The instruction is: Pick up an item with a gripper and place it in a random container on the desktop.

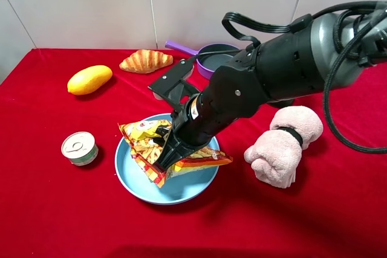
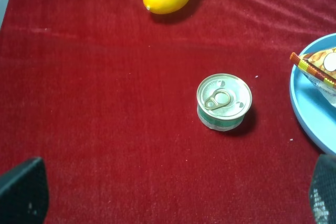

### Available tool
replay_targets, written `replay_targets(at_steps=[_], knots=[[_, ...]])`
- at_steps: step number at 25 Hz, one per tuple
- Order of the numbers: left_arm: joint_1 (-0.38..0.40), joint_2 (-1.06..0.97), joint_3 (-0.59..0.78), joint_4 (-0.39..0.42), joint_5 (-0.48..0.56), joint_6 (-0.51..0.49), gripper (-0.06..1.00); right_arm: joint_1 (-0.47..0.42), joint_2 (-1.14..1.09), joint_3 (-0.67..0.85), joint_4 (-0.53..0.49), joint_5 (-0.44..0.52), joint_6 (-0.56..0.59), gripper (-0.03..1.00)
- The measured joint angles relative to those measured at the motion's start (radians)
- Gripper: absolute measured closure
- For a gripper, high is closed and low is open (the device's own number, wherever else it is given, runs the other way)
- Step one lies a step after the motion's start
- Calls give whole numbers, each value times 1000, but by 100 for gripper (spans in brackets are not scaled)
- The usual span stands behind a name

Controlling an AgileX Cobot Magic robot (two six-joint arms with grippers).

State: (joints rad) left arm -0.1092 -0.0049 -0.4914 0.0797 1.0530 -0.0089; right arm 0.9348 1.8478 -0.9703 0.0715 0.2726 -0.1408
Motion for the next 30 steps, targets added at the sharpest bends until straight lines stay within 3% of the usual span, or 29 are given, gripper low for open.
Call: replay_targets(at_steps=[6,9,13,16,19,30], knots=[[0,0,0,0,0,0,-5,0,0,0,3,0,0,99],[0,0,0,0,0,0,-5,0,0,0,3,0,0,93],[0,0,0,0,0,0,-5,0,0,0,5,-10,0,71],[0,0,0,0,0,0,-5,0,0,0,6,-31,0,44],[0,0,0,0,0,0,-5,0,0,0,-1,-42,0,31],[0,0,0,0,0,0,-5,0,0,0,-27,-78,0,28]])
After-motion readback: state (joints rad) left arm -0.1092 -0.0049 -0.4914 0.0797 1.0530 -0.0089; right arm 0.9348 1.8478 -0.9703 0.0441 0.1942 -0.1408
